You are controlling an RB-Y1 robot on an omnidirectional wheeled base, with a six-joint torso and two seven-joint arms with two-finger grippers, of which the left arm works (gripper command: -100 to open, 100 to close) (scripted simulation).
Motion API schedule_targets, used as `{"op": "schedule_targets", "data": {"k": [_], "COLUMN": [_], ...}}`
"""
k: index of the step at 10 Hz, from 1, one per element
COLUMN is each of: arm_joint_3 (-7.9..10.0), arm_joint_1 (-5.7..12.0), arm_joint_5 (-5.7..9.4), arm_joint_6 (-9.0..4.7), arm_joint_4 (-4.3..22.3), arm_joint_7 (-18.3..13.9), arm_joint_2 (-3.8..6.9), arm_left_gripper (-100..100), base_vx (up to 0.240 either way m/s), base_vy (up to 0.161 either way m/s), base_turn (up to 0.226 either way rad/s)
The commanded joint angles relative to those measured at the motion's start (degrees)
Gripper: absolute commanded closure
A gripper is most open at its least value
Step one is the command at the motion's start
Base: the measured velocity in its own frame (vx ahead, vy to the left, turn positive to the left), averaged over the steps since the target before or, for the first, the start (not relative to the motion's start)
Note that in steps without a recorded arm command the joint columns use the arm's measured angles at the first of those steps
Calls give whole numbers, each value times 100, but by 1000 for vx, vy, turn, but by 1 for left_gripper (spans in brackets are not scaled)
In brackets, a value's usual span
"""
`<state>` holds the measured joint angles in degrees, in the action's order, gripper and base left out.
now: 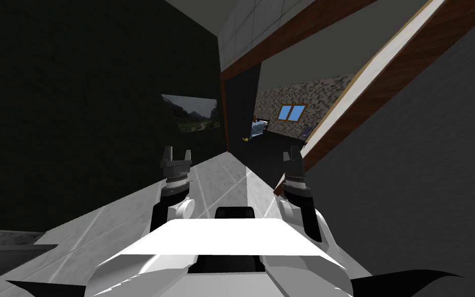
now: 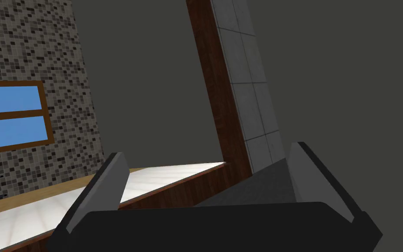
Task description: Push the door open
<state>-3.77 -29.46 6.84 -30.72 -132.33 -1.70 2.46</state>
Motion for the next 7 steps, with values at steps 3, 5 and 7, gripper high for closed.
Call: {"op": "schedule_targets", "data": {"k": [3, 5, 7], "arm_joint_3": [-23, -39, -54], "arm_joint_1": [169, 286, 393], "arm_joint_5": [-39, -67, -92], "arm_joint_6": [-69, -117, -160], "arm_joint_4": [401, 680, 934], "arm_joint_7": [-29, -49, -68], "arm_joint_2": [69, 108, 139], "arm_left_gripper": [-100, -100, -100], "base_vx": [94, 119, 109], "base_vy": [13, 12, 11], "base_turn": [-73, -88, -70]}}
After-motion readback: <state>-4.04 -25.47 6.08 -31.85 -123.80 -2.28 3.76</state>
